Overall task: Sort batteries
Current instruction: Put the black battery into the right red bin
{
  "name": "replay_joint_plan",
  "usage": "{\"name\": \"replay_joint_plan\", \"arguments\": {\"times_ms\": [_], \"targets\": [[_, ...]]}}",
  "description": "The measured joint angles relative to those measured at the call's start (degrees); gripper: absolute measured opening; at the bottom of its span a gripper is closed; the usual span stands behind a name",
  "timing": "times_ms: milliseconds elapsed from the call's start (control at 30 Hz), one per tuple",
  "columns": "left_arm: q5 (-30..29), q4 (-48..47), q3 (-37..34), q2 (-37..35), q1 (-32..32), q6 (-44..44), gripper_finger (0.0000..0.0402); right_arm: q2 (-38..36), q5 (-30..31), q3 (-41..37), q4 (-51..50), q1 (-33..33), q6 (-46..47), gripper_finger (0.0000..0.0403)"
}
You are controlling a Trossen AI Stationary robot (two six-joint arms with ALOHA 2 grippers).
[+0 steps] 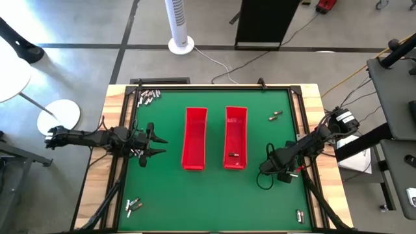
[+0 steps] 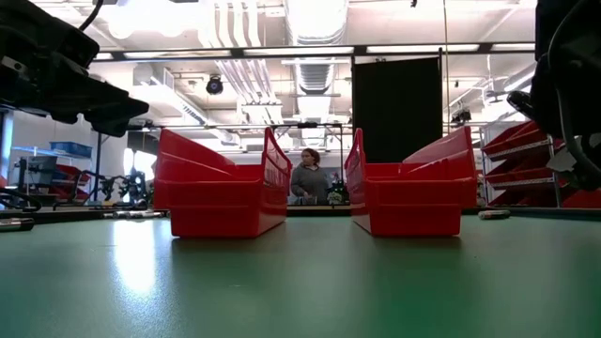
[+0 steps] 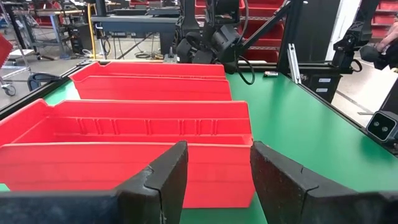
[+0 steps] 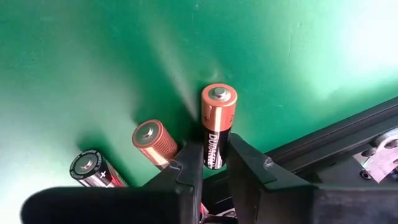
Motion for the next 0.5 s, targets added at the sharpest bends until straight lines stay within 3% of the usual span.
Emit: {"name": "replay_joint_plan", "arguments": {"times_ms": [233, 500], "targets": [[0.0, 0.0, 0.0, 0.0, 0.0, 0.0, 0.0155, 0.1, 3.1, 1.5, 0.0, -1.1, -0.3, 0.0071], [0.0, 0.0, 0.0, 0.0, 0.0, 0.0, 0.0155, -2.7, 5.1, 2.0, 2.0, -1.4, -0.7, 0.0051]]}}
